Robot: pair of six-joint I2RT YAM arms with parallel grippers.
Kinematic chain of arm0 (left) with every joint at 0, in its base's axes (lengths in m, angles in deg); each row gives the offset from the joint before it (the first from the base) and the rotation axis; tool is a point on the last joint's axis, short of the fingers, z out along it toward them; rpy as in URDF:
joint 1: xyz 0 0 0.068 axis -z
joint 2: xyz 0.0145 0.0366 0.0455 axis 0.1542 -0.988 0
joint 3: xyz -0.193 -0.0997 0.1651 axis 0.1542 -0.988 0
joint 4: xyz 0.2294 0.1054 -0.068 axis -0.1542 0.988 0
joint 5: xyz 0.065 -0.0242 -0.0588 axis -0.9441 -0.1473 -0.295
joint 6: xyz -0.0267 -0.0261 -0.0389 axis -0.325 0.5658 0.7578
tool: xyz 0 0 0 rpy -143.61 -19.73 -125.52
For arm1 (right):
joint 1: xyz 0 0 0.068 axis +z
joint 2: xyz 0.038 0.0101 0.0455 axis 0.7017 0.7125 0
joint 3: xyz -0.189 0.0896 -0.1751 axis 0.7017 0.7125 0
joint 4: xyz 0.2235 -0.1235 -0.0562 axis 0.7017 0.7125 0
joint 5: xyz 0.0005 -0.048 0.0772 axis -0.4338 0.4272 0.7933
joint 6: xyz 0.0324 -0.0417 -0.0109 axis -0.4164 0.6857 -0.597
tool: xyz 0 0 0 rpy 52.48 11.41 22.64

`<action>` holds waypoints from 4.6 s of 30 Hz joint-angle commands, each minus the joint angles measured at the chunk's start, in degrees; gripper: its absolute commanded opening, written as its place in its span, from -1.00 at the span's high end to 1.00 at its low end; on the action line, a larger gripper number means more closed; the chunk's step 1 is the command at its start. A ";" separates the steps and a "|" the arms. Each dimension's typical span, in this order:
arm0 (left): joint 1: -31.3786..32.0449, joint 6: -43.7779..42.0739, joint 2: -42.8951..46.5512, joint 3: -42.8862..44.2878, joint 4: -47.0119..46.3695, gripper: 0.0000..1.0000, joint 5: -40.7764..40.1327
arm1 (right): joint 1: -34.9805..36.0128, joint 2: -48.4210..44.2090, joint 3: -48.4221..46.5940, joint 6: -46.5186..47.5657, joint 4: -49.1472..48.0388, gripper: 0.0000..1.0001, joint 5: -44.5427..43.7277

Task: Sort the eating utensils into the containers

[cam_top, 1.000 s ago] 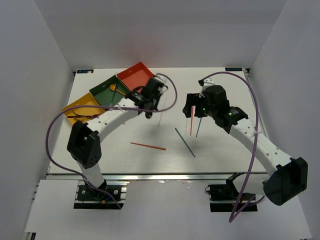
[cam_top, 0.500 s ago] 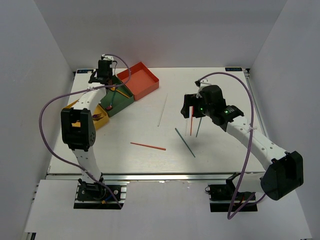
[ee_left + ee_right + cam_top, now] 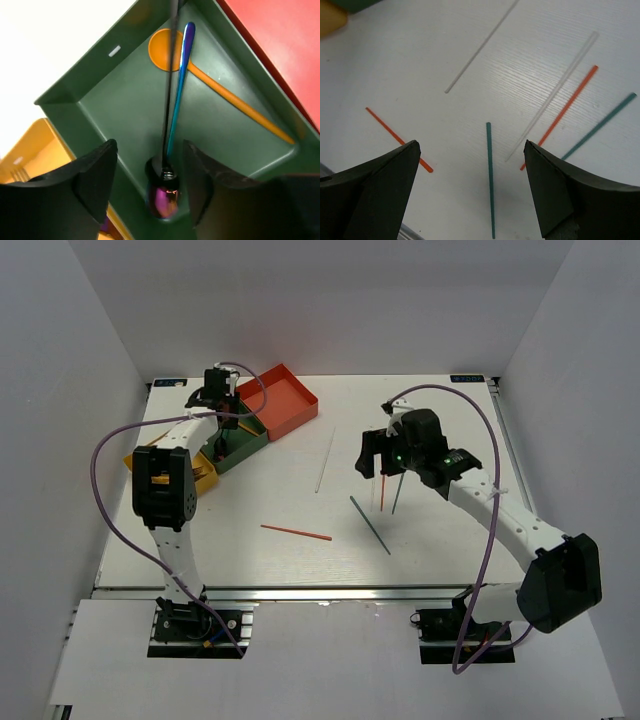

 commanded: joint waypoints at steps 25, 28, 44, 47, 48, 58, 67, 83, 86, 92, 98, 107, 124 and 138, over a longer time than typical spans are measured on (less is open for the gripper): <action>0.28 28.11 70.73 -47.14 -2.76 -0.96 -7.80 | 30.91 39.33 -24.26 31.36 4.36 -0.70 -2.08; 0.46 27.58 69.98 -47.52 -1.55 -0.96 -5.07 | 30.91 42.76 -26.54 33.29 5.94 -0.64 2.03; 1.16 27.49 70.93 -47.24 -0.84 -0.96 -5.59 | 30.21 46.65 -24.44 32.16 15.27 1.00 9.69; 1.08 27.49 71.02 -47.33 -0.75 -0.96 -5.68 | 28.89 42.18 -24.45 30.84 10.89 1.00 13.99; 1.16 27.49 71.02 -47.42 -0.84 -0.96 -5.68 | 27.15 39.03 -23.66 30.14 9.13 1.00 16.70; 1.16 27.49 71.37 -47.51 -1.19 -0.96 -5.60 | 14.74 35.22 -29.17 15.20 -2.75 1.00 22.45; 1.16 27.84 71.55 -48.03 -1.45 -0.96 -5.15 | 3.49 53.13 -58.79 -15.37 -6.24 1.00 7.60; 1.69 27.58 70.85 -47.60 -1.01 -0.96 -4.80 | 0.85 67.13 -65.23 -43.43 -37.19 1.00 3.72; 2.22 27.49 70.41 -47.51 -0.92 -0.96 -4.63 | 1.03 66.42 -63.21 -46.41 -39.39 1.00 2.84; 3.09 27.49 70.14 -47.24 -0.66 -0.96 -4.98 | 2.17 70.72 -67.32 -44.06 -41.16 1.00 -6.53; 3.80 27.67 69.88 -47.07 -0.13 -0.96 -5.42 | 2.43 75.74 -71.73 -39.74 -45.28 1.00 -7.97; 4.33 27.84 69.35 -46.45 1.10 -0.96 -6.03 | 4.63 77.06 -73.92 -34.56 -45.73 -0.33 -7.27; 22.13 32.76 37.92 -25.82 6.19 -0.96 -3.83 | -2.81 25.84 -35.15 -13.20 -6.29 -0.79 -26.44; 30.61 27.58 -5.97 6.46 16.39 -0.61 -0.59 | -10.57 -10.65 6.14 -4.15 0.76 -0.79 -14.56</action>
